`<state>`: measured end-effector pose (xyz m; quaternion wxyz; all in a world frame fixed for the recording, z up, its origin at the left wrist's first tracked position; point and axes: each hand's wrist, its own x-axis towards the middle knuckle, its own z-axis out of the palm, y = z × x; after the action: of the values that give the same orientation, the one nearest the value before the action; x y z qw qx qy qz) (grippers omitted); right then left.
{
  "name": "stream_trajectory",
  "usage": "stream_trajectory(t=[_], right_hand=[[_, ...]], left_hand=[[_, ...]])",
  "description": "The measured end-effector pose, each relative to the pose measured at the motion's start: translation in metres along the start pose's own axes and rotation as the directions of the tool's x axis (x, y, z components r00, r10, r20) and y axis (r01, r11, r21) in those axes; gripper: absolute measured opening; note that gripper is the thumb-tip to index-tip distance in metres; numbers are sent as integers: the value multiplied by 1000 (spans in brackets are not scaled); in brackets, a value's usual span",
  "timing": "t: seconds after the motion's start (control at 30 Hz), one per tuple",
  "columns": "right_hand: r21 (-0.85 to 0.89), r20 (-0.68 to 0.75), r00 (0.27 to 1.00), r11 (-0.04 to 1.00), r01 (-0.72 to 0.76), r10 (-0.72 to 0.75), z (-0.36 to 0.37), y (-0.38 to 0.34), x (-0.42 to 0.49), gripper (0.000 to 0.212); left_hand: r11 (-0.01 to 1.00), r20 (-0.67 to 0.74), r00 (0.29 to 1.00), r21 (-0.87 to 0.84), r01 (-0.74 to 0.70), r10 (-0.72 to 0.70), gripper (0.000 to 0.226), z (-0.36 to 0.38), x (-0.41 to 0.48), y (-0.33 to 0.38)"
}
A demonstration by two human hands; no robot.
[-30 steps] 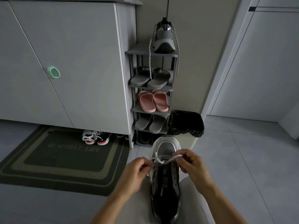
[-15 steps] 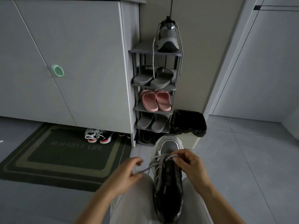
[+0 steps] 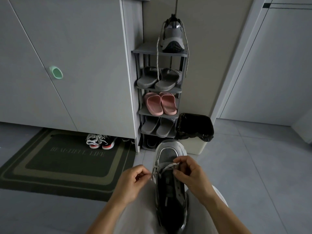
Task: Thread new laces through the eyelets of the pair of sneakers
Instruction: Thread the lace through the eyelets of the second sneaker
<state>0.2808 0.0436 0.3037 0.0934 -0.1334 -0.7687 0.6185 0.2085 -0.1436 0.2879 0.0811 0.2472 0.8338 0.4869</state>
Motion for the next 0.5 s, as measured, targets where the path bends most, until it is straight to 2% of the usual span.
stream_trajectory(t=[0.1, 0.17, 0.23, 0.4, 0.5], right_hand=[[-319, -29, 999, 946, -51, 44, 4, 0, 0, 46], [-364, -39, 999, 930, -42, 30, 9, 0, 0, 49], [-324, -36, 999, 945, -39, 29, 11, 0, 1, 46], [-47, 5, 995, 994, -103, 103, -3, 3, -1, 39], [26, -1, 994, 994, -110, 110, -7, 7, -1, 38]], left_hand=[[994, -119, 987, 14, 106, -104, 19, -18, -3, -16], [988, -103, 985, 49, 144, -139, 18, -31, -9, -24], [983, -75, 985, 93, 160, -153, 15, -35, -15, -29], [959, -112, 985, 239, 154, -130, 23, -30, -12, -27], [937, 105, 986, 339, 88, -130, 19, -22, -3, -16]])
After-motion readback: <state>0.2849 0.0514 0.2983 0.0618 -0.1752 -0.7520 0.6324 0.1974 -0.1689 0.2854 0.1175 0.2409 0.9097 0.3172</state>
